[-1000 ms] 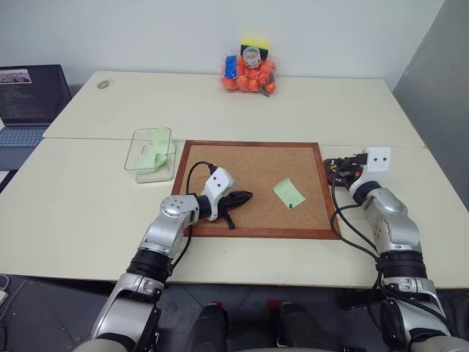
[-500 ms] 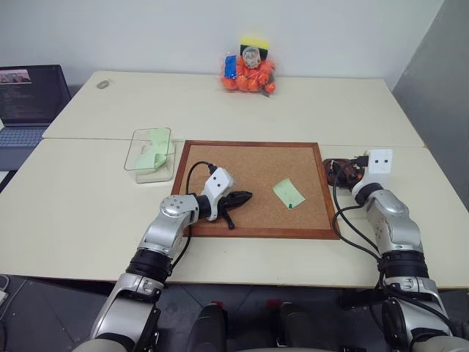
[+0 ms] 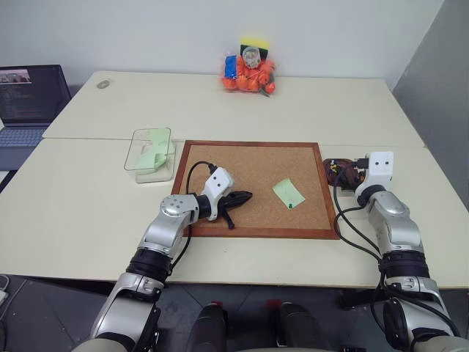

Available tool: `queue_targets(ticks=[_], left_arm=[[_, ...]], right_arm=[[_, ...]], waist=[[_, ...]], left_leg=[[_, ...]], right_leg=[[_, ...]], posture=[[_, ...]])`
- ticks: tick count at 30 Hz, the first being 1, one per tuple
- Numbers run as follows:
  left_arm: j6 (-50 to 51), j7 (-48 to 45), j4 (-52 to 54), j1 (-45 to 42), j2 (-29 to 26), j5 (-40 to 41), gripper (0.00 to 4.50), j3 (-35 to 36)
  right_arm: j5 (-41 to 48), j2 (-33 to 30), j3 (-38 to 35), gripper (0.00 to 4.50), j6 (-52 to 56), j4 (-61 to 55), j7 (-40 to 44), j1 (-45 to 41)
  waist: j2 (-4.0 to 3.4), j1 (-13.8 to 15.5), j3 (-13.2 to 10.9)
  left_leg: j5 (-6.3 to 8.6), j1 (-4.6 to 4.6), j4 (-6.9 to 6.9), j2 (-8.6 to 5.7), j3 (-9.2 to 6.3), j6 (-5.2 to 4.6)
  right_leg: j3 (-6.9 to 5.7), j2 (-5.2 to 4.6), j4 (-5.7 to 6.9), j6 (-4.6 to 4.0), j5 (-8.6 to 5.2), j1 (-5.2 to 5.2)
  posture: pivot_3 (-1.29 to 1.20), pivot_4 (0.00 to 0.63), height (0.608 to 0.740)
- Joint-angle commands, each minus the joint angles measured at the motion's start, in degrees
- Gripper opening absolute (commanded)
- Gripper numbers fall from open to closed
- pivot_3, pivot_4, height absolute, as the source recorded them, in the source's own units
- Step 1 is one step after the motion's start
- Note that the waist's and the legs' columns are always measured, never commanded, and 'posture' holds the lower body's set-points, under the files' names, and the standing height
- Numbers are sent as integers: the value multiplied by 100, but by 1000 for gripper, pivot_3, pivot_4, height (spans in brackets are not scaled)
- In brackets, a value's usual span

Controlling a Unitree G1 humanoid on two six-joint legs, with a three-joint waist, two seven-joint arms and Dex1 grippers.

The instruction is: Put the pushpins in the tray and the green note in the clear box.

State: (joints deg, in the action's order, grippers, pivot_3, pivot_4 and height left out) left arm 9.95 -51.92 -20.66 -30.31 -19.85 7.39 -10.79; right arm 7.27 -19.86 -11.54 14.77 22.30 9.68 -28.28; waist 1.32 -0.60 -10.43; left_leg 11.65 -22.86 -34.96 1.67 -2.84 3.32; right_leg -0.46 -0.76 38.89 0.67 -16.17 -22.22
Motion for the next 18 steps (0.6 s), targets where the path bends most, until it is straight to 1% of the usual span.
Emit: queue_targets(ticks=[1,8,15,18], left_arm=[[134,5,-109,37,22,-144,0,-143],[131,1,-118,33,20,-141,0,-140],[121,-5,-123,41,23,-143,0,-147],[104,-10,-136,43,30,-146,0,-155]], right_arm=[[-134,-121,26,4436,108,39,-86,-102],[-137,-73,-22,4436,113,43,-83,-90],[7,-16,-165,4436,-191,-57,-38,-140],[204,50,-232,4436,-395,-257,144,-146]], waist=[[0,0,0],[0,0,0],[0,0,0],[0,0,0]], left_leg=[[0,0,0,0,0,0],[0,0,0,0,0,0],[0,0,0,0,0,0],[0,0,0,0,0,0]], right_leg=[[0,0,0,0,0,0],[0,0,0,0,0,0],[0,0,0,0,0,0],[0,0,0,0,0,0]], posture=[[0,150,740],[0,150,740],[0,150,740],[0,150,740]])
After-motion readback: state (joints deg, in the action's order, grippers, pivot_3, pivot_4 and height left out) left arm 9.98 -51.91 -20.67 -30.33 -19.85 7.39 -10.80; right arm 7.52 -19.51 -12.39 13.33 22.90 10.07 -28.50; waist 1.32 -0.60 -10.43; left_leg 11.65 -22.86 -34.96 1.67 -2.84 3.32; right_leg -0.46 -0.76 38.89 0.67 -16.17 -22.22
